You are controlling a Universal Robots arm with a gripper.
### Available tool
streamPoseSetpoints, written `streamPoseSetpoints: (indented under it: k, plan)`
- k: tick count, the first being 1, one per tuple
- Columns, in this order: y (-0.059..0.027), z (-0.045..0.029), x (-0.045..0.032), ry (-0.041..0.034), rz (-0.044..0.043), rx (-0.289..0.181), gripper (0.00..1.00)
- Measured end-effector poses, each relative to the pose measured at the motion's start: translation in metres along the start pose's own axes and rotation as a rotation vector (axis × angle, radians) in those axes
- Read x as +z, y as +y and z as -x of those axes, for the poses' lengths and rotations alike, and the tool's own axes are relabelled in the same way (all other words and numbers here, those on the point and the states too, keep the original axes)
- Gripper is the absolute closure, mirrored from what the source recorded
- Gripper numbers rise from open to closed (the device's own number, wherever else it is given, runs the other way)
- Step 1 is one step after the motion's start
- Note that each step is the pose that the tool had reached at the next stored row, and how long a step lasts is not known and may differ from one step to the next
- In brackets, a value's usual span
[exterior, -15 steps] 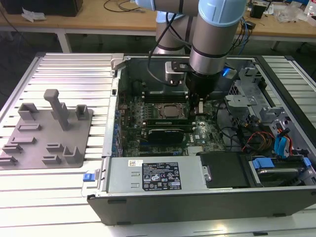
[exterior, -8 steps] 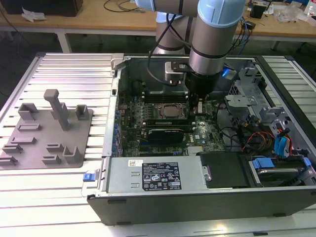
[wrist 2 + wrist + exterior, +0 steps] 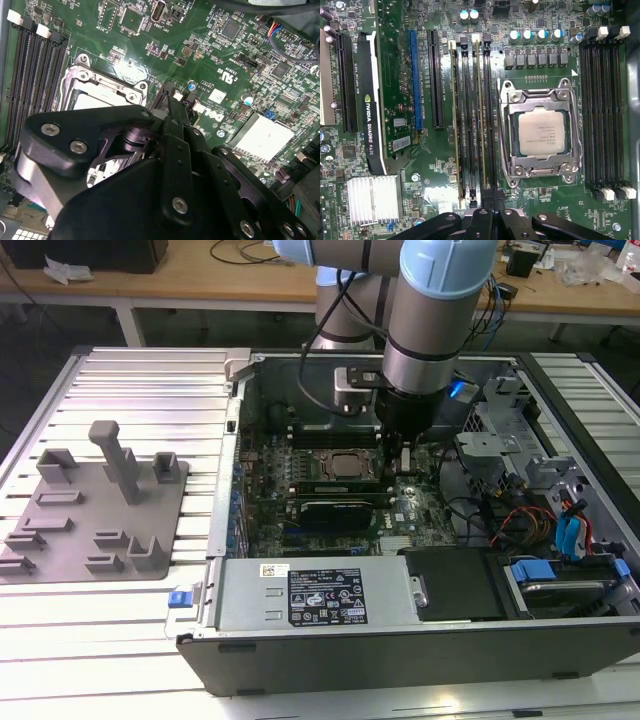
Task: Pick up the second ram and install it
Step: 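Press down the second ram until it locks into place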
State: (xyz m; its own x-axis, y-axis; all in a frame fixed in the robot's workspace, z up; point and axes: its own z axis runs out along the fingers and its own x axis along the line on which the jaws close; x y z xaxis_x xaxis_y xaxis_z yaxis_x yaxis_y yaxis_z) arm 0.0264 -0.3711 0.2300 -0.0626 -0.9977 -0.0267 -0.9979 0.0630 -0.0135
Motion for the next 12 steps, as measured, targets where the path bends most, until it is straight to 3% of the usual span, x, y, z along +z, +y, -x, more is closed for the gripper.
streamPoseSetpoints:
  k: [4,6,7,9,10,12]
  plan:
    - [0.0000,0.0002,-0.0010,-0.0012,-0.0001,0.000,0.92]
    - [-0.0001,0.0002,-0.0060,0.0000,0.0000,0.000,0.92]
    - [-0.0002,0.0004,-0.0139,0.0007,-0.0001,0.000,0.92]
    - [-0.0002,0.0005,-0.0145,0.0007,-0.0001,0.000,0.92]
    - [0.0015,0.0003,-0.0144,0.0010,0.0000,0.000,0.92]
    - [0.0138,-0.0005,-0.0142,0.0007,-0.0008,0.000,0.92]
